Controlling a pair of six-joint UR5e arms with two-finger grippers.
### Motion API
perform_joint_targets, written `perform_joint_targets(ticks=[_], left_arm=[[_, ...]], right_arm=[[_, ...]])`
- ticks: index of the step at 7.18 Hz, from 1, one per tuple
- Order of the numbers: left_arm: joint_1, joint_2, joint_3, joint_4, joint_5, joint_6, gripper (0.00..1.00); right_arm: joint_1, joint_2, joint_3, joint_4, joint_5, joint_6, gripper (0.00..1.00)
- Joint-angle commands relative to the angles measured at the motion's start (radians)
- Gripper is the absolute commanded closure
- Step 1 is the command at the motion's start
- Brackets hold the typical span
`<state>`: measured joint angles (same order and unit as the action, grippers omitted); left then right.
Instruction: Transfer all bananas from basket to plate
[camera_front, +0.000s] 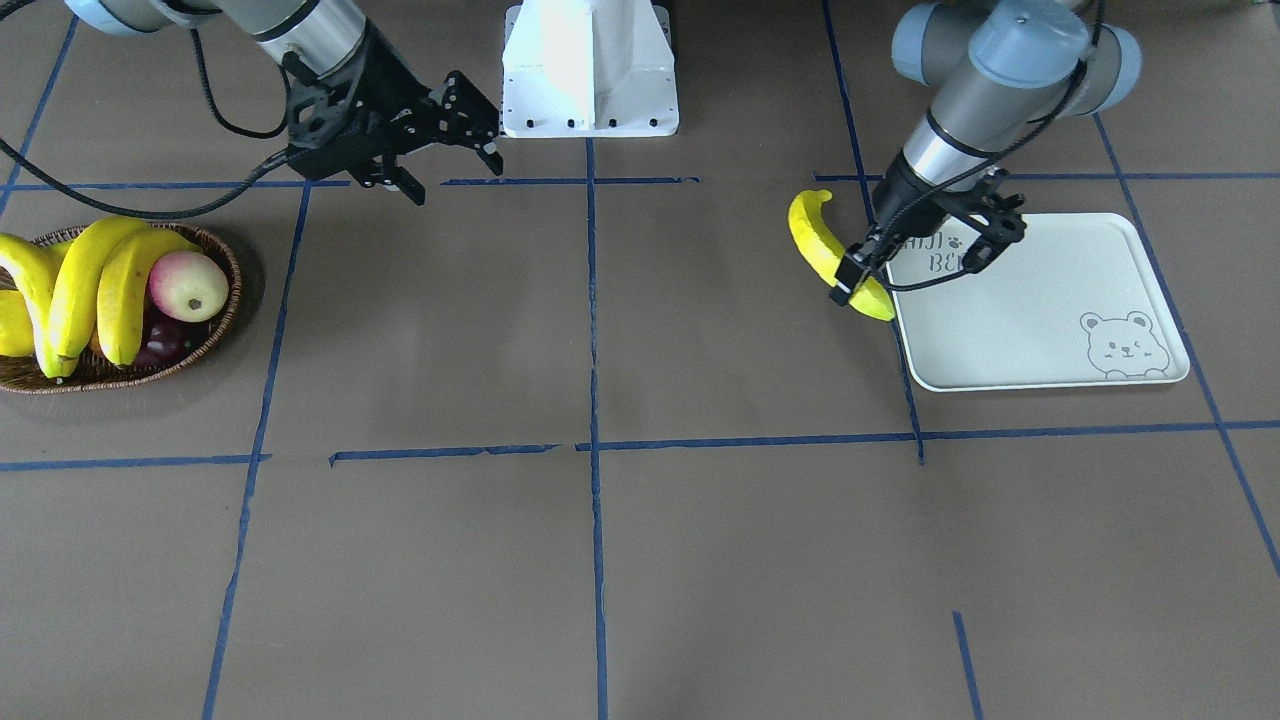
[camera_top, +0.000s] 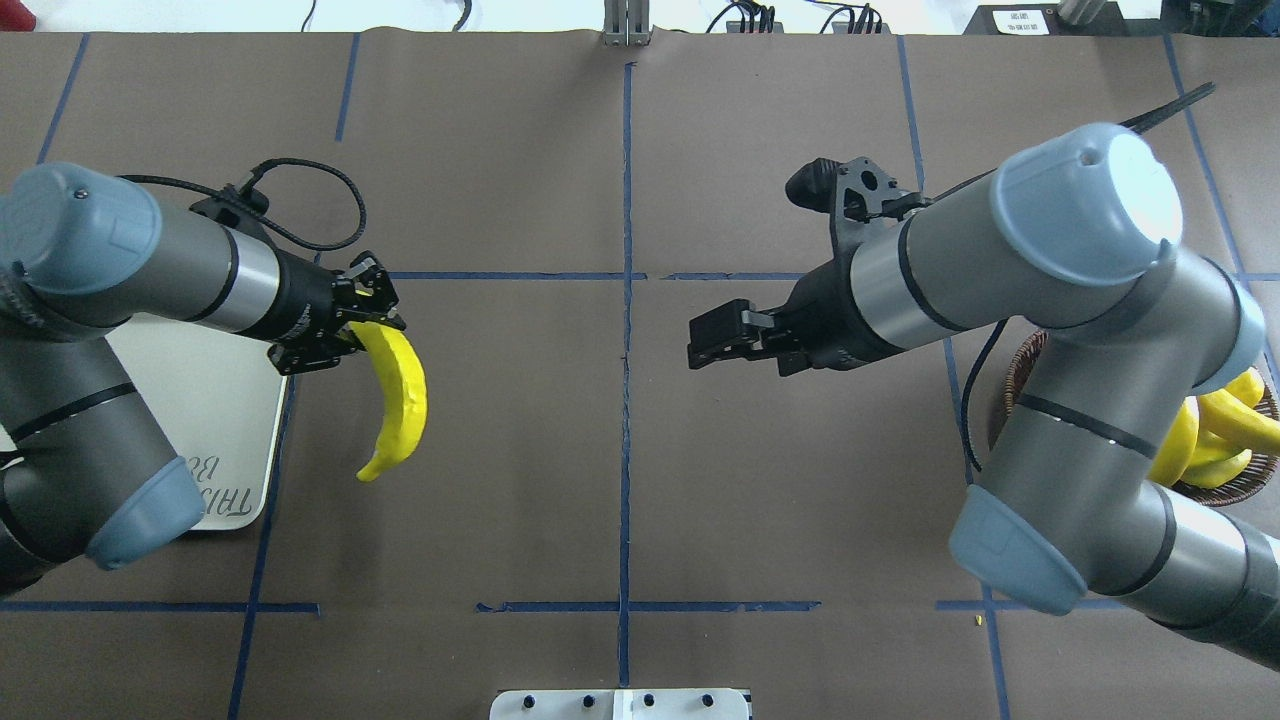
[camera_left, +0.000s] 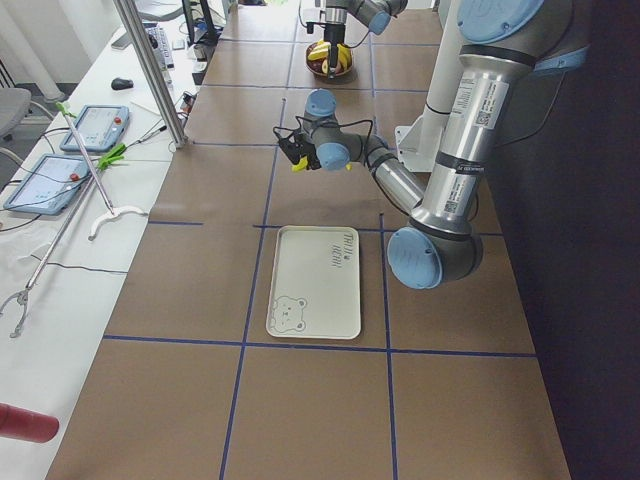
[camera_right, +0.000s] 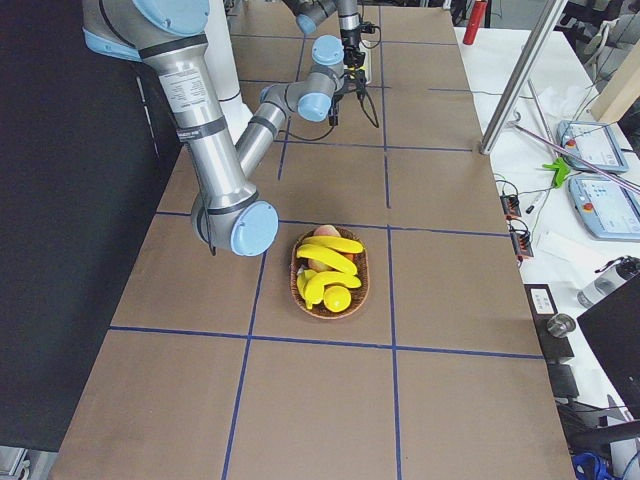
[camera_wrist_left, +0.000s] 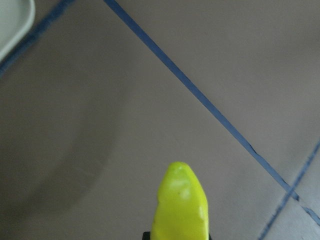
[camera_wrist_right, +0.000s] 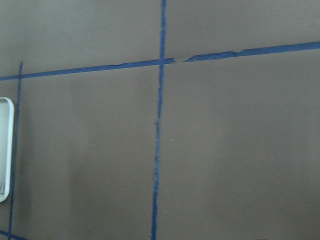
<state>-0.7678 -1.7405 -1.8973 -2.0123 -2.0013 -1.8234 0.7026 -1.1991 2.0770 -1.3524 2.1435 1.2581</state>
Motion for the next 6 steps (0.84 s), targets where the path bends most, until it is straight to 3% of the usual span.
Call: perform_joint_targets(ticks=[1, 3, 5, 6], left_arm=[[-0.091, 0.134, 0.015, -0.026, -0.004, 0.094, 1.00], [-0.200, 0.237, 0.059, -0.034, -0.023, 0.305, 1.00], [-0.330, 0.272, 0.255, -0.192, -0.138, 0.499, 1.00], [-0.337, 0.273, 0.329, -0.271, -0.148, 0.503, 1.00]], right_arm=[[0.049, -0.104, 0.029, -0.059, 0.012, -0.060, 0.01], [0.096, -0.207, 0.041, -0.059, 0.015, -0.213, 0.01], [0.141, -0.311, 0.043, -0.059, 0.015, -0.386, 0.01], [0.150, -0.332, 0.043, -0.059, 0.015, -0.408, 0.01]])
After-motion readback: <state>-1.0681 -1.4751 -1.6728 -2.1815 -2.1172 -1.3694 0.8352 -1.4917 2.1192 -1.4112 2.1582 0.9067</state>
